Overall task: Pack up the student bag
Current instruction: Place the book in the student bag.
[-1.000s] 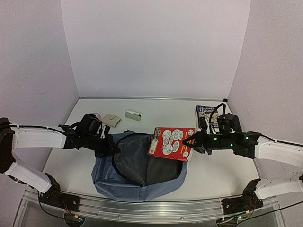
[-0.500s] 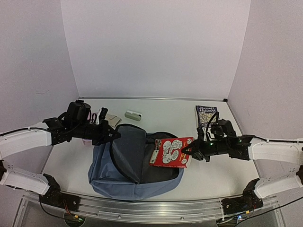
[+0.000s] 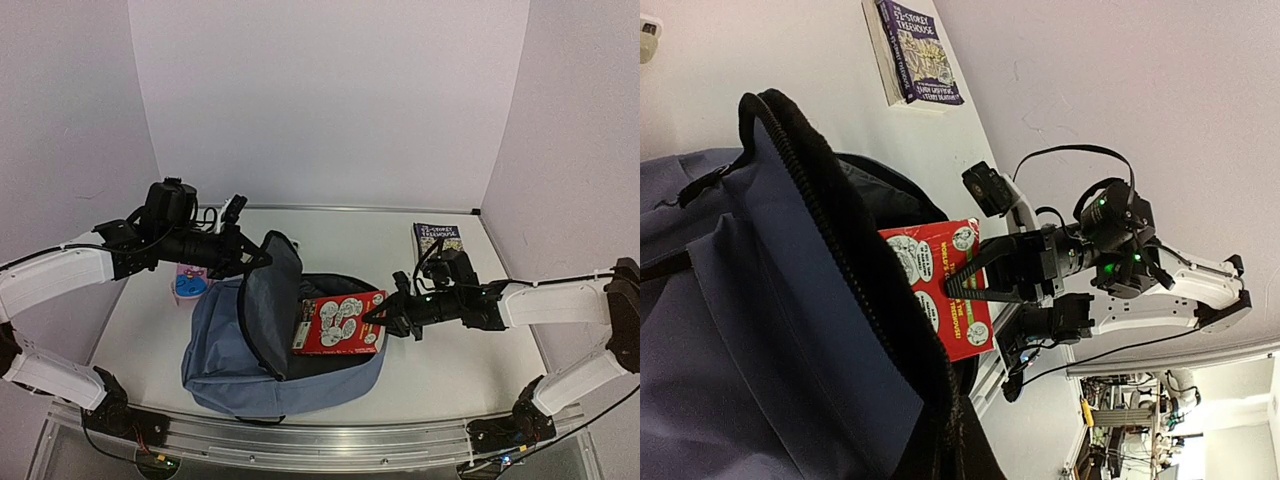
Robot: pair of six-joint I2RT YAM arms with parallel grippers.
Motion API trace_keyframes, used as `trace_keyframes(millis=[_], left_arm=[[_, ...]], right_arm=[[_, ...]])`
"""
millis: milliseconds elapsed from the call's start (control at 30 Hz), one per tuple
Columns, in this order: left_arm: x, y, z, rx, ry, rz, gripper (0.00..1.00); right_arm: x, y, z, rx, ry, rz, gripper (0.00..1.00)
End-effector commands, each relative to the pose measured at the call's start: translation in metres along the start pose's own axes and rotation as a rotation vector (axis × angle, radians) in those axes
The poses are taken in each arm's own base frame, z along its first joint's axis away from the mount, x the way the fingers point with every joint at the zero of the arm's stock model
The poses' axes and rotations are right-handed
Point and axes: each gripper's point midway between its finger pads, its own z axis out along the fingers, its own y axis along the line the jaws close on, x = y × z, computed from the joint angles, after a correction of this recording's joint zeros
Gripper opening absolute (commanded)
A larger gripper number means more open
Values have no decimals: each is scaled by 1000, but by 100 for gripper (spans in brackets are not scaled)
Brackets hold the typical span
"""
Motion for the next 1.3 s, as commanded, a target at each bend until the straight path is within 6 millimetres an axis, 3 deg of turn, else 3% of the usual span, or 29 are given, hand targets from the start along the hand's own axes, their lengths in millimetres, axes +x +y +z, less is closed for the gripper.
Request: trace_keyframes(millis=[0,167,400,767,1067,1267], left_arm=[[-20,-34,-5,84,-16,98,0],[-20,-36,-4,91,-10,111,0],[-21,-38,-1,104,-2,118,0],[-26,-44,8,132,27,128,0],[-28,-41,13,121,38,124,0],[-28,-36,16,114,35,113,0]], right_arm=[[-10,72,-5,-228,11,-65,0],[-8,91,-1,-285,38,-71,0],[-2,90,26,-264,77,-83,0],[12,106,65,-302,159,-139,0],[22,98,111,-261,173,-218,0],[37,78,154,-180,189,-255,0]])
